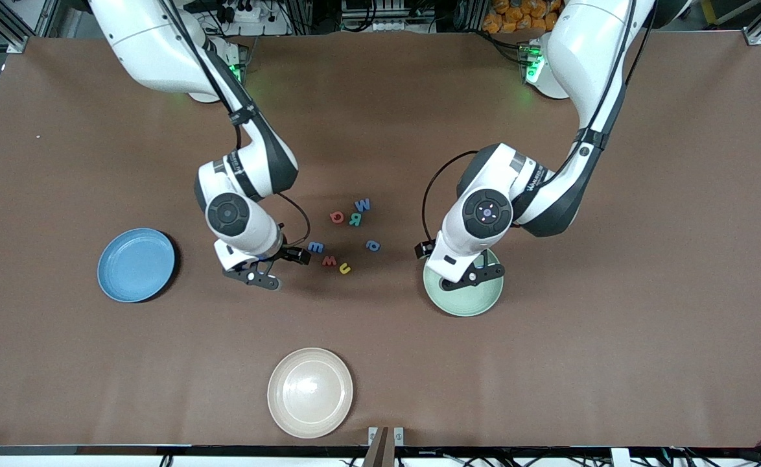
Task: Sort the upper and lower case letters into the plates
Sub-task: 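Move the right gripper to the letters while the left gripper withdraws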
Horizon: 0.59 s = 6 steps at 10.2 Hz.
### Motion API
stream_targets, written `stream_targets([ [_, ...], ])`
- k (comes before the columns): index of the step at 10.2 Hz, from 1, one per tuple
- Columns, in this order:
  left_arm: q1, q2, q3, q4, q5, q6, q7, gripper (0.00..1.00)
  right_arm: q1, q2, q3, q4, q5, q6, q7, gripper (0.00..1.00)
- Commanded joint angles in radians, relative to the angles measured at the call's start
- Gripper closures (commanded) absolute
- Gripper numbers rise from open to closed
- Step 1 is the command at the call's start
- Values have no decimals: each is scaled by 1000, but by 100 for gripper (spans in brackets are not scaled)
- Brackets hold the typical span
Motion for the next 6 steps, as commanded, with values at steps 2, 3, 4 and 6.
stream_targets([
  [2, 4, -1, 1, -1, -25, 1, 29, 0, 75, -8, -3, -76, -6, 88, 198, 0],
  [3, 4, -1, 1, -1, -25, 1, 29, 0, 97, 17, -3, -78, -6, 131, 203, 0],
  [4, 4, -1, 1, -1, -23, 1, 29, 0, 105, 34, -3, -78, -9, 153, 201, 0],
  [6, 4, -1, 1, -1, -25, 1, 29, 0, 118, 46, -5, -76, -20, 165, 189, 0],
])
